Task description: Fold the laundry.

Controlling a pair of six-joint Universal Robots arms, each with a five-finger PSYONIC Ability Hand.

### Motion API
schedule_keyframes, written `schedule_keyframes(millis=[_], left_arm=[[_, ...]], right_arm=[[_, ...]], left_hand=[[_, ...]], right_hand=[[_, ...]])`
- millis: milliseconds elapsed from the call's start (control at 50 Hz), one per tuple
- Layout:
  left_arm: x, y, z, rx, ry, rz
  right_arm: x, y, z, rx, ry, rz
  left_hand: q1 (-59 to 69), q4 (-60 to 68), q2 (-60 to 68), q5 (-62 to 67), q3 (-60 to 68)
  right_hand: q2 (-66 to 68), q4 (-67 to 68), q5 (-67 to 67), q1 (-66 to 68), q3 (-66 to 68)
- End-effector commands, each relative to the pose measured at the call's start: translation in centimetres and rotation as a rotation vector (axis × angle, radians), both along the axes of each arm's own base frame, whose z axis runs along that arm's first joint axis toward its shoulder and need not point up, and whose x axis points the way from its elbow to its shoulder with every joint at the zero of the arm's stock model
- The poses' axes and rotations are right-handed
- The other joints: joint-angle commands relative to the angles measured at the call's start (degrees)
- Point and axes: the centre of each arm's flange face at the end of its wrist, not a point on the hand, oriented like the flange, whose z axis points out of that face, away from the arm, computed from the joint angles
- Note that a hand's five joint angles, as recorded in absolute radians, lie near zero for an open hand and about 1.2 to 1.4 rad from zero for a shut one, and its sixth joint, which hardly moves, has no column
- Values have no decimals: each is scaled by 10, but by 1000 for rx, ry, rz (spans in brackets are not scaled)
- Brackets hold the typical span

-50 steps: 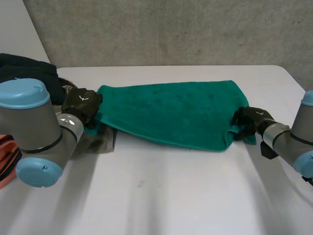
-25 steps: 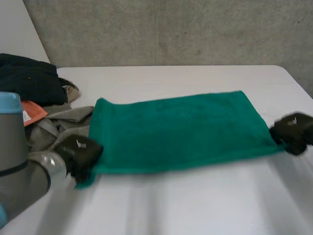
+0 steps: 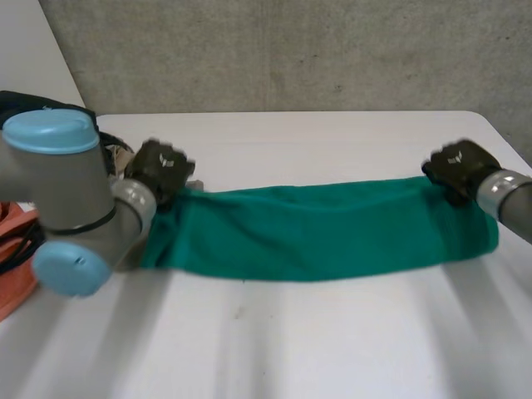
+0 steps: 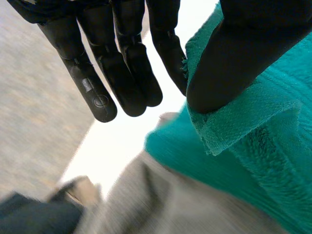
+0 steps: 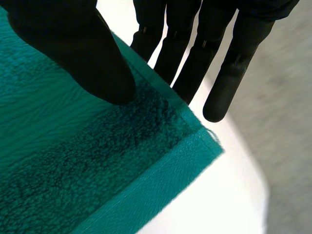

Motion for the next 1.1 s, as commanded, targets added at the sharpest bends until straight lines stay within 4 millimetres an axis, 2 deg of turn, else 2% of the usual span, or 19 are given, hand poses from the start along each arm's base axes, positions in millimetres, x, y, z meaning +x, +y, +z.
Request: schedule_keyframes(millis=[20, 80, 100, 160, 180, 260, 300, 380, 480, 560, 640, 700, 720, 800, 860, 880, 940, 1040, 1100], left_arm=[[-21, -60, 0, -179, 84, -2], [-25, -86, 38, -332, 142, 9], [-23, -94, 74, -447, 196, 19], [-20, -95, 132, -605, 318, 24], [-16, -91, 166, -687, 421, 12], [-12, -75, 217, -755, 635, -80], [-9, -74, 220, -740, 648, -98], [-6, -77, 202, -639, 601, -97], [-4, -81, 156, -472, 542, -71], [-3, -76, 112, -350, 497, -53], [-5, -64, 58, -214, 448, -63], [-2, -56, 31, -147, 410, -56], [0, -48, 15, -103, 378, -50], [8, -23, -16, 1, 287, -43], [15, -3, -25, 69, 234, -40], [21, 13, -27, 111, 204, -40], [29, 38, -29, 181, 152, -45], [52, 93, -24, 336, 12, -53], [62, 114, -21, 413, -71, -68]], right_arm=[[26, -46, 6, -310, -104, -29], [31, -70, 48, -523, -171, -78], [31, -77, 79, -642, -217, -98], [28, -79, 133, -806, -317, -116], [26, -76, 162, -874, -400, -111], [23, -62, 207, -931, -568, -44], [24, -60, 206, -896, -585, -20], [27, -58, 193, -813, -557, -7], [19, -63, 165, -710, -522, -42], [17, -64, 131, -587, -486, -43], [15, -55, 78, -395, -418, -15], [11, -49, 53, -309, -374, -15], [6, -45, 37, -257, -340, -22], [-6, -28, 8, -109, -236, -37], [-14, -12, -5, 3, -162, -35], [-20, 2, -9, 83, -111, -27], [-35, 22, -11, 207, -31, -24], [-65, 71, -3, 450, 151, 9], [-77, 88, 3, 494, 239, 49]], left_hand=[[143, 111, 113, 135, 116], [143, 111, 113, 135, 116], [143, 111, 113, 135, 116], [143, 111, 113, 135, 116], [143, 111, 113, 135, 116], [143, 111, 113, 135, 116], [143, 111, 113, 135, 116], [143, 111, 113, 135, 116], [143, 111, 113, 135, 116], [143, 111, 113, 135, 116], [143, 111, 113, 135, 116], [143, 111, 113, 135, 116], [143, 111, 113, 135, 116], [143, 111, 113, 135, 116], [143, 111, 113, 135, 116], [143, 111, 113, 135, 116], [143, 111, 113, 135, 116], [143, 111, 113, 135, 116], [143, 111, 113, 135, 116]], right_hand=[[124, 114, 115, 153, 118], [124, 114, 115, 153, 118], [124, 114, 115, 153, 118], [124, 114, 115, 153, 118], [124, 114, 115, 153, 118], [124, 114, 115, 153, 118], [124, 114, 115, 153, 118], [124, 114, 115, 153, 118], [124, 114, 115, 153, 118], [124, 114, 115, 153, 118], [124, 114, 115, 153, 118], [124, 114, 115, 153, 118], [124, 114, 115, 153, 118], [124, 114, 115, 153, 118], [124, 114, 115, 153, 118], [124, 114, 115, 153, 118], [124, 114, 115, 153, 118], [124, 114, 115, 153, 118], [124, 114, 115, 153, 118]])
